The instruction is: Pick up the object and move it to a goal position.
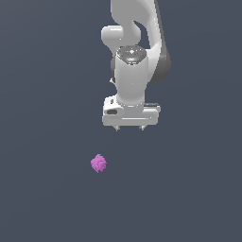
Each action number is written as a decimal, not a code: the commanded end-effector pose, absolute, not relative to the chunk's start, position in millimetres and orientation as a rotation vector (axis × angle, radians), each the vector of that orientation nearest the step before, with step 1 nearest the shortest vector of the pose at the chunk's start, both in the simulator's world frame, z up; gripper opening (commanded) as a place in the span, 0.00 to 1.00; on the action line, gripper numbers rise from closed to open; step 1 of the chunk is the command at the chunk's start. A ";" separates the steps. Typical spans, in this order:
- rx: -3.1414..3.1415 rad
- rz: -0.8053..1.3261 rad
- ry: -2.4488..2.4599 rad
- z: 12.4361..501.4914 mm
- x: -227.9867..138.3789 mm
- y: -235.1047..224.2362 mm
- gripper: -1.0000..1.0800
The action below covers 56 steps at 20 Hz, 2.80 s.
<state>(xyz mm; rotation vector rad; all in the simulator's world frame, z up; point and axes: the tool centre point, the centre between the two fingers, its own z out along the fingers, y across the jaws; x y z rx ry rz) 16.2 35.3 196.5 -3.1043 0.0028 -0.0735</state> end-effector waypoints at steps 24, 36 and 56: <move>-3.098 -0.055 0.099 189.3 33.8 36.6 0.96; -3.030 -0.014 0.725 129.5 81.6 -50.9 0.96; -2.953 0.001 1.072 83.0 97.9 -104.4 0.96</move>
